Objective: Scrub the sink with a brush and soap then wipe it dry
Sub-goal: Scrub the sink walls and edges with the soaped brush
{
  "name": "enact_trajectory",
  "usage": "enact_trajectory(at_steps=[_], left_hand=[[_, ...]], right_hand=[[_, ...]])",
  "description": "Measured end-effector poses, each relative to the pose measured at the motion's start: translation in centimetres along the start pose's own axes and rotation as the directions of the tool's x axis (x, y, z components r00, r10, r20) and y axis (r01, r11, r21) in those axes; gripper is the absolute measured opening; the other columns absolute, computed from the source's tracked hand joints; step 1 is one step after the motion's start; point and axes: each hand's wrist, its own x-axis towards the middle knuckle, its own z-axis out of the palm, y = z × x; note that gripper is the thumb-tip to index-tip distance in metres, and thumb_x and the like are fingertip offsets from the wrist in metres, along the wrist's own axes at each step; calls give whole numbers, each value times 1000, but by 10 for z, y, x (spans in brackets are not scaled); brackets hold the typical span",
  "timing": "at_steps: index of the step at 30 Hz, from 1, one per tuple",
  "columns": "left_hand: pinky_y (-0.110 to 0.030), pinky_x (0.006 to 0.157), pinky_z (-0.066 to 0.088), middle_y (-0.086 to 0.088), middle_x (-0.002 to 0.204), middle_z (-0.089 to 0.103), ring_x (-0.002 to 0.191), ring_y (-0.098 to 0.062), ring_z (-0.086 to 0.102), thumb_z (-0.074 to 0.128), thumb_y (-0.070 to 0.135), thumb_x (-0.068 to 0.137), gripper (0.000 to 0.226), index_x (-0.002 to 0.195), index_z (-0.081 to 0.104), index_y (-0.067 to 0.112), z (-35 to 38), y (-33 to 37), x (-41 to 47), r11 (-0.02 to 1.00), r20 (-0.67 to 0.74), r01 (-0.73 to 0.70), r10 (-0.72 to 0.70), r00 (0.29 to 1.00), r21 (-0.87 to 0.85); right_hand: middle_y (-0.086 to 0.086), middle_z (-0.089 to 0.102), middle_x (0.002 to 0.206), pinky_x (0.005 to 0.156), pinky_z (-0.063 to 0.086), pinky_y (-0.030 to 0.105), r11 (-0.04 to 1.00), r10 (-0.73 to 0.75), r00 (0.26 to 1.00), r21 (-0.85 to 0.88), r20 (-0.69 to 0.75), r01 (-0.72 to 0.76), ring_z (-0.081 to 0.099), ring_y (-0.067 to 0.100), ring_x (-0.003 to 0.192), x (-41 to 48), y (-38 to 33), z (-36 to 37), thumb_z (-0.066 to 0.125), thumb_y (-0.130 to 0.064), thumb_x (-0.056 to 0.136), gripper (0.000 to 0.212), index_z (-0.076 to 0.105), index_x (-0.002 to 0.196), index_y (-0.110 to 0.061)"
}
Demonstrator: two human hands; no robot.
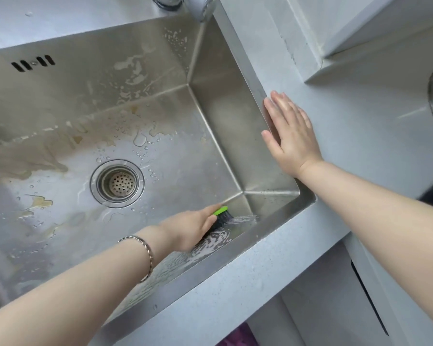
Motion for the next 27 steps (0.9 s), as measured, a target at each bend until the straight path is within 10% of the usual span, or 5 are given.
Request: enact_trajectory(at_steps=[9,14,19,24,27], left_hand=[[-29,105,33,-4,142,44,126,-21,45,20,37,100,46,146,12,37,0,-13,-20,999,68,18,-15,998,-36],[-27,101,35,4,140,44,123,-20,46,20,42,98,46,144,10,43,-9,21,-27,977,-5,-212,212,977,0],[-24,99,35,-3,137,49,121,-19,48,20,37,100,46,144,11,40,-2,-22,-40,999,93,37,-37,995,5],[-30,102,35,3,141,44,123,-20,46,21,40,99,46,144,12,39,-10,33,-7,979,-2,-199,199,980,-32],[-31,103,35,-6,140,46,122,-23,48,21,35,100,45,145,15,31,-4,13,8,995,67,-59,64,996,-75]], right_hand=[[10,29,152,113,4,27,1000,-18,999,16,-40,19,24,25,142,1,3,3,30,-36,89,62,33,144,-9],[12,32,150,113,7,31,999,-29,998,14,-60,30,27,27,140,1,4,5,33,-34,89,60,36,143,-7],[14,36,148,113,8,31,999,-33,995,-3,-90,33,30,28,138,2,5,7,35,-32,89,59,38,141,-7],[15,38,147,112,9,31,999,-50,991,-6,-123,50,32,29,137,3,6,8,38,-30,88,57,40,140,-6],[14,38,147,112,9,31,999,-51,991,4,-125,52,32,29,137,2,7,9,38,-30,88,57,40,140,-6]])
